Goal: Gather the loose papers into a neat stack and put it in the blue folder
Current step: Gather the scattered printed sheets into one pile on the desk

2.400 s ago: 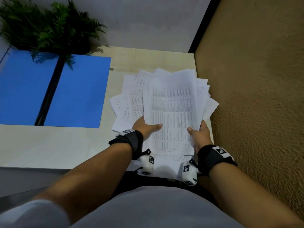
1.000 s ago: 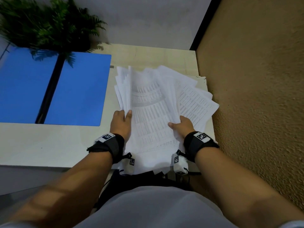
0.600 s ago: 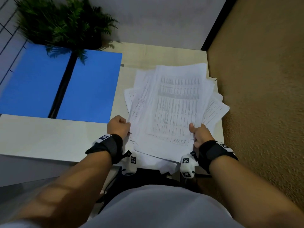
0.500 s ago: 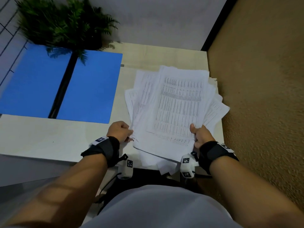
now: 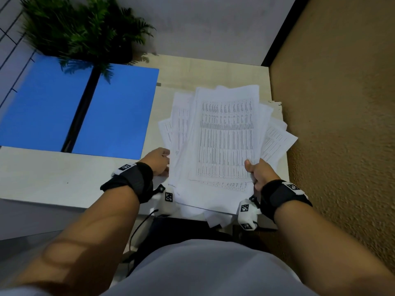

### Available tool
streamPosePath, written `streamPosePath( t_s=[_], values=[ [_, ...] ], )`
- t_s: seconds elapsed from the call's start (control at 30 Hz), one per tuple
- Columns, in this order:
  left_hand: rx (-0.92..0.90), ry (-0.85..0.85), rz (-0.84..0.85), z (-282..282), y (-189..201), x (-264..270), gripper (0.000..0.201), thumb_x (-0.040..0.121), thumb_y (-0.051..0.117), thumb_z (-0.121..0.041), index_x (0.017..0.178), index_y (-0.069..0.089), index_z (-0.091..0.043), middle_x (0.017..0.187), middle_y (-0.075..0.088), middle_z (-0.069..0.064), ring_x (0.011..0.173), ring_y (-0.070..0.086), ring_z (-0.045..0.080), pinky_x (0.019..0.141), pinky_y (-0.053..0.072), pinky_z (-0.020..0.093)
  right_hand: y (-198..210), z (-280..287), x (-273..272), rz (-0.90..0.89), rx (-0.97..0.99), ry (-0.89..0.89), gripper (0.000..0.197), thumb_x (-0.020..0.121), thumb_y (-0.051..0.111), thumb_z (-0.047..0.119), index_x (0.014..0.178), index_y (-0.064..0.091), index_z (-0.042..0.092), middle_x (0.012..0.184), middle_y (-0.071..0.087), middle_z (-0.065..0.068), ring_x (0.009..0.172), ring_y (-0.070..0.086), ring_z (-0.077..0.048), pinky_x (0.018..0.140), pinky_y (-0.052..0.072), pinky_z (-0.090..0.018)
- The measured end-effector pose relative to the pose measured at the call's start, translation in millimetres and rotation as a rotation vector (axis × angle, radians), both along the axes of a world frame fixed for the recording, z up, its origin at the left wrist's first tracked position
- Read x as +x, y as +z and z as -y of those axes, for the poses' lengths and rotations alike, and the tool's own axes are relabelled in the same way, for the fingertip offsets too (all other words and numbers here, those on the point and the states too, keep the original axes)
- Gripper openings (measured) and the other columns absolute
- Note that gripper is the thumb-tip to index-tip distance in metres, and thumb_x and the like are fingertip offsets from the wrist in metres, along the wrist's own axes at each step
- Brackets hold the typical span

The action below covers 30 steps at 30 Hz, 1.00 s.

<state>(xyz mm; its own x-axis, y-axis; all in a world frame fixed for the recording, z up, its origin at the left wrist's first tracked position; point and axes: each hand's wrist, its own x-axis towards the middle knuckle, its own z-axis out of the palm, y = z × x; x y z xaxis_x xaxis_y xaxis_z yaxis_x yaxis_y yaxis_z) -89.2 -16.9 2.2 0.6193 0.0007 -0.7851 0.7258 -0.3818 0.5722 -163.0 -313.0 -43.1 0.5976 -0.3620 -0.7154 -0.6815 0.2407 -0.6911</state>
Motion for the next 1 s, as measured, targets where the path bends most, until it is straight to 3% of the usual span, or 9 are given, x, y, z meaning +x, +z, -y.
streamPosePath(
  t_s=[0.07, 0.1, 0.17, 0.3, 0.4, 0.47, 0.77, 0.87, 1.0],
  values=[
    [0.066, 0.094, 0.065, 8, -1, 4, 0.027, 0.103, 0.040, -0.013, 0.125, 0.053, -0.002, 0.124, 0.060, 0.022, 0.090, 0.062, 0.034, 0.085, 0.053, 0.042, 2, -1, 0, -0.032, -0.012, 0.037, 0.034, 0.096, 0.059, 0.012, 0.130, 0.057, 0.008, 0.121, 0.064, -0.024, 0.093, 0.046, -0.020, 0.079, 0.058, -0.045],
    [0.168, 0.052, 0.102, 11, -3, 4, 0.033, 0.105, 0.039, -0.019, 0.124, 0.054, 0.004, 0.126, 0.060, 0.023, 0.103, 0.061, 0.036, 0.092, 0.048, 0.040, 1, 0, 1, -0.034, -0.019, 0.058, 0.034, 0.095, 0.060, 0.014, 0.128, 0.058, 0.009, 0.119, 0.064, -0.030, 0.120, 0.042, -0.056, 0.082, 0.058, -0.052],
    [0.245, 0.024, 0.121, 22, -2, -4, 0.038, 0.106, 0.038, -0.019, 0.125, 0.055, 0.009, 0.132, 0.057, 0.025, 0.121, 0.054, 0.037, 0.098, 0.041, 0.036, 3, -1, 2, -0.024, -0.036, 0.076, 0.031, 0.096, 0.059, 0.014, 0.127, 0.058, 0.007, 0.098, 0.068, -0.022, 0.066, 0.064, -0.032, 0.063, 0.060, -0.036],
    [0.324, -0.183, 0.070, 36, -1, -14, 0.032, 0.098, 0.051, -0.008, 0.127, 0.060, 0.003, 0.138, 0.055, 0.020, 0.127, 0.053, 0.033, 0.101, 0.042, 0.030, 0, 2, 4, -0.036, -0.024, 0.100, 0.034, 0.096, 0.059, 0.013, 0.130, 0.056, 0.009, 0.113, 0.067, -0.007, 0.086, 0.061, -0.017, 0.074, 0.057, -0.031],
    [0.338, -0.116, 0.045, 34, -5, -13, 0.033, 0.096, 0.051, -0.010, 0.126, 0.063, 0.000, 0.126, 0.061, 0.018, 0.124, 0.057, 0.034, 0.098, 0.045, 0.032, 13, 1, 6, -0.047, -0.095, 0.207, 0.020, 0.100, 0.053, 0.011, 0.120, 0.056, 0.011, 0.073, 0.055, -0.003, 0.043, 0.048, -0.006, 0.033, 0.035, -0.014],
    [0.359, 0.050, 0.148, 32, -9, -12, 0.040, 0.100, 0.046, -0.018, 0.133, 0.050, 0.003, 0.132, 0.053, 0.022, 0.125, 0.053, 0.040, 0.101, 0.044, 0.041, 18, 1, 10, -0.048, -0.145, 0.277, 0.022, 0.101, 0.052, 0.011, 0.121, 0.056, 0.006, 0.063, 0.044, 0.000, 0.045, 0.039, -0.012, 0.029, 0.030, -0.014],
    [0.237, 0.157, 0.116, 50, -11, -6, 0.069, 0.101, 0.048, -0.040, 0.153, 0.020, -0.005, 0.157, 0.024, 0.015, 0.137, 0.039, 0.037, 0.107, 0.040, 0.042, 32, -21, 23, -0.058, -0.272, 0.566, 0.052, 0.093, 0.065, 0.019, 0.140, 0.045, 0.014, 0.127, 0.061, -0.007, 0.113, 0.057, -0.028, 0.103, 0.046, -0.046],
    [0.153, 0.163, 0.141, 45, -16, -10, 0.075, 0.093, 0.061, -0.039, 0.152, 0.024, -0.012, 0.152, 0.028, 0.010, 0.131, 0.044, 0.035, 0.105, 0.047, 0.047, 29, -35, 18, 0.038, -0.212, 0.444, 0.075, 0.086, 0.072, 0.016, 0.147, 0.030, 0.023, 0.127, 0.056, -0.004, 0.113, 0.054, -0.024, 0.096, 0.048, -0.040],
    [-0.008, 0.169, 0.139, 21, -35, -14, 0.098, 0.056, 0.088, -0.056, 0.139, 0.047, -0.022, 0.141, 0.049, 0.009, 0.116, 0.061, 0.027, 0.097, 0.055, 0.047, 28, -33, 11, 0.054, -0.250, 0.347, 0.024, 0.094, 0.060, 0.005, 0.118, 0.055, 0.009, 0.099, 0.056, -0.008, 0.093, 0.052, -0.023, 0.074, 0.045, -0.027]
  ],
)
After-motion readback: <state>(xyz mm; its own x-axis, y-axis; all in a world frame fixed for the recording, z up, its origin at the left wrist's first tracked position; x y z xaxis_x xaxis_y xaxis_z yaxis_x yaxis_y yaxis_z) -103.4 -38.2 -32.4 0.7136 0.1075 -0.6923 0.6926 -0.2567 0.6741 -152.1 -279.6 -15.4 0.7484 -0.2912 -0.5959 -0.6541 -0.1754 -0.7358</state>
